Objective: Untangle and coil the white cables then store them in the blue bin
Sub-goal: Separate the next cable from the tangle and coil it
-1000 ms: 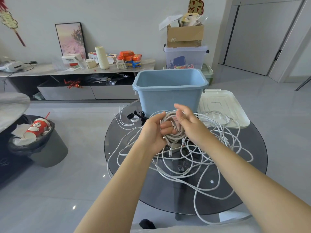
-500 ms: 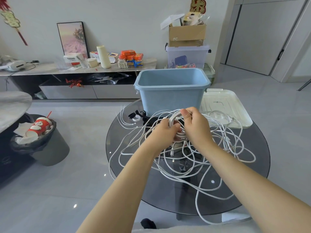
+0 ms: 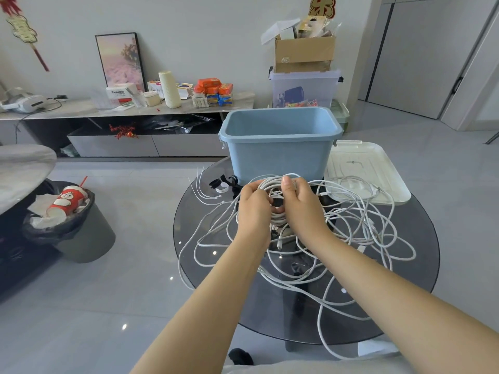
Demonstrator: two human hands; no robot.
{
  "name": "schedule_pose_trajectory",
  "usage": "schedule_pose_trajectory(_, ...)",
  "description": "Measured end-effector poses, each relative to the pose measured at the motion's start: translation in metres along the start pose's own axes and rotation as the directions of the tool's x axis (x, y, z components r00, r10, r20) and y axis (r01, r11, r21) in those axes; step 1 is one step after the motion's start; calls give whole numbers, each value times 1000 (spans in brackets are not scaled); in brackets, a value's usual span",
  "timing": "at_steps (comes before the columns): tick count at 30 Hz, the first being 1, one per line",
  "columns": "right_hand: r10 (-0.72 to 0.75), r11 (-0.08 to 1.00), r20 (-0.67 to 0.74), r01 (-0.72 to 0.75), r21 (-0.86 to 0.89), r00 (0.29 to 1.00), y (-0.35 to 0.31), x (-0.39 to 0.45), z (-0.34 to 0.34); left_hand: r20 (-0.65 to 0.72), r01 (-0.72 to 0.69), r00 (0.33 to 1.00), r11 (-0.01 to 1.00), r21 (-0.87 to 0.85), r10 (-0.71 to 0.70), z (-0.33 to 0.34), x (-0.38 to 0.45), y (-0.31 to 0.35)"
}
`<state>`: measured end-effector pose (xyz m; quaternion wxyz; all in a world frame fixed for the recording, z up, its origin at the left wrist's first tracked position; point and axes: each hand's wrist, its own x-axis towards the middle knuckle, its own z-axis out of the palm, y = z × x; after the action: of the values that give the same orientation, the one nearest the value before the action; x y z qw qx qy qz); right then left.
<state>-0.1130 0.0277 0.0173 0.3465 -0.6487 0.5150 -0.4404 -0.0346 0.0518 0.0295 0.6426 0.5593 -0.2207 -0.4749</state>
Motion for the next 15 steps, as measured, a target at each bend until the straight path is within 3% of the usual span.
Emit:
schedule_pose_trajectory(3, -58, 996, -69, 53, -65, 996, 2, 5, -4, 90, 27, 996, 999, -21, -25, 3, -3, 1)
schedule_pose_trajectory(5, -73, 996, -126, 66, -58, 989, 4, 9, -8, 160, -51, 986, 997, 54, 42, 3, -2, -2)
schedule_pose_trajectory(6, -79, 996, -148, 73, -47, 986, 4, 12, -10, 192, -145, 976, 970, 194, 107, 3, -3, -1)
schedule_pose_trajectory(9, -86, 996, -165, 79, -51, 982, 6, 15, -13, 242, -393, 920, 730, 560, 310, 3, -8, -5)
schedule_pose_trajectory(12, -94, 991, -96, 84, -101, 991, 9, 14, -10, 205, -417, 904, 664, 620, 376, 4, -8, -7)
schedule_pose_trajectory(15, -192, 968, -39, 183, -169, 981, 14, 14, -11, 231, -437, 891, 602, 668, 390, 0, -6, -7)
